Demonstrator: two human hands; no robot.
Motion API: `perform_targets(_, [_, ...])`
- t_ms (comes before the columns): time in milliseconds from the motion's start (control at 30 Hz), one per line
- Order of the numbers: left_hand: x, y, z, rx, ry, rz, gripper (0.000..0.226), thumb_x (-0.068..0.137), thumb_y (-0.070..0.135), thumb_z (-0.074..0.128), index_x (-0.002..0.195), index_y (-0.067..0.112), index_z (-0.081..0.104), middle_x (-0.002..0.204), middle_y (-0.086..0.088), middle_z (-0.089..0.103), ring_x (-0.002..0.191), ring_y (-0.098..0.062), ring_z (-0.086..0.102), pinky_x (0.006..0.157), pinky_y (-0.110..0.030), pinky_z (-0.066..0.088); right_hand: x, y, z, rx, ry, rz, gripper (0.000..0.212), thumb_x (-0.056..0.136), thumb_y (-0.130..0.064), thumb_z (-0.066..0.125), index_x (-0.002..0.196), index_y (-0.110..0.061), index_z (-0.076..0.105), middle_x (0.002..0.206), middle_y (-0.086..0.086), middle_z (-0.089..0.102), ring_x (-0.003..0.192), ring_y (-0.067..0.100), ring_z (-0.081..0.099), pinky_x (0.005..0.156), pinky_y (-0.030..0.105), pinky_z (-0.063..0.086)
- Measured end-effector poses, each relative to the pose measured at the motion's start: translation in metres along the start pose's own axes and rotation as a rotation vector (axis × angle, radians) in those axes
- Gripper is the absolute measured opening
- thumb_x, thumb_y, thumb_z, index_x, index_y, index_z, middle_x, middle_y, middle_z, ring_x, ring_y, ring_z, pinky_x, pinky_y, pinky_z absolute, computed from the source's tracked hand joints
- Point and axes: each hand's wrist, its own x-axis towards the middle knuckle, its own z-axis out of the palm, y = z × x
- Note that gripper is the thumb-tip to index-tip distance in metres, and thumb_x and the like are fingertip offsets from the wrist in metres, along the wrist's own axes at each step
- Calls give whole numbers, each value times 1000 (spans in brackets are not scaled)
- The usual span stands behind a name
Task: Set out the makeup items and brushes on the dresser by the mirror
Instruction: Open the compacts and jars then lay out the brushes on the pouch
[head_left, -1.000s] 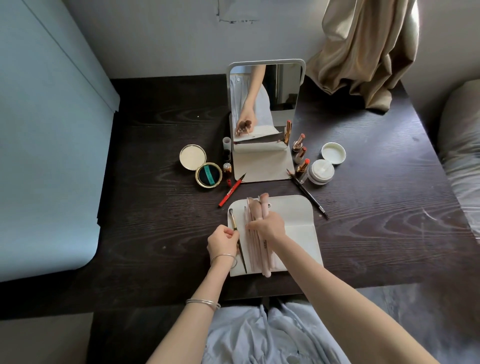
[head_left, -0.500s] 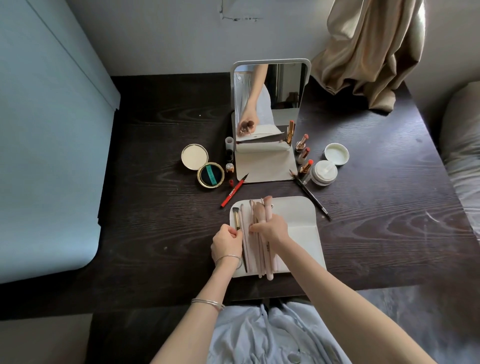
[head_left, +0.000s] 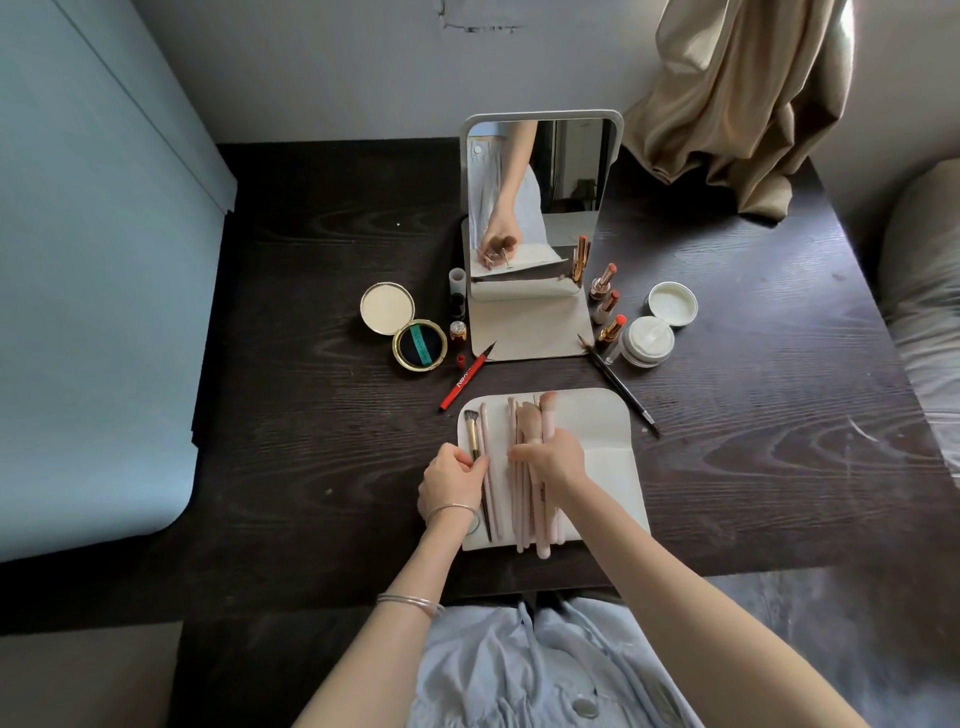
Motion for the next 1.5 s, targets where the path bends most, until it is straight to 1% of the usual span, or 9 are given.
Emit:
perform_targets(267, [1,0,-1,39,-33,36,38,76,44,72,97,21,49,93,1,60,85,-16,59,68,-30,46,3,0,0,12,47,-32,29,70,-24,78,82,-7,58,80,8,62,80,25,64,72,37,53])
perform_targets(467, [-1,1,-1,24,-20,48,39,75,41,73,98,21,48,97,0,59,85,-16,58,67,-29,45,5,0,0,-1,62,-10,36,70,-20,76,97,-2,61,93,14,66,85,25,65,79,40,55])
perform_targets(667, [-3,-2,1,123,37,367,39,75,32,74,105,25,51,108,2,45,97,-14,50,75,-26,46,1,2,-3,11,88,-12,26,74,-12,71,94,-4,58,83,8,58,69,16,55,59,28,46])
perform_targets(867, [-1,-4,6,167,15,503,43,78,29,72,119,32,60,112,3,41,107,-14,44,88,-28,47,-4,4,-9,45,113,-69,14,76,-11,66,82,-7,54,70,3,55,67,19,55,56,27,43])
perform_targets(967, [-1,-5,5,191,34,538,41,79,30,71,119,32,61,112,3,41,108,-13,43,91,-29,46,-7,9,-16,94,149,-87,11,77,-9,61,85,-9,53,77,8,59,70,22,59,61,32,49])
perform_targets(1200, [-2,-11,-2,598,-11,860,60,84,51,57,138,29,43,150,6,30,141,-20,17,112,-36,17,-9,20,-28,-116,109,-124,26,73,-18,71,92,-10,55,79,6,62,69,20,61,57,28,47])
perform_targets(1367, [-1,-15,-2,702,-27,910,64,89,54,47,145,28,31,156,9,17,145,-19,4,116,-38,5,-9,25,-22,-186,86,-133,27,74,-21,71,95,-10,58,82,5,64,73,20,61,64,32,48])
perform_targets(1433, [-1,-14,-2,677,-39,905,60,89,51,49,143,28,35,155,9,23,145,-20,9,115,-38,8,-9,25,-23,-180,80,-118,28,73,-22,72,94,-9,59,81,5,64,72,19,61,64,32,49])
perform_targets(1500, [-3,-9,-1,526,-7,873,47,88,42,56,131,25,52,144,4,42,138,-22,26,111,-38,20,-9,24,-24,-179,75,-111,27,73,-22,72,93,-10,58,79,4,62,72,19,60,62,31,48])
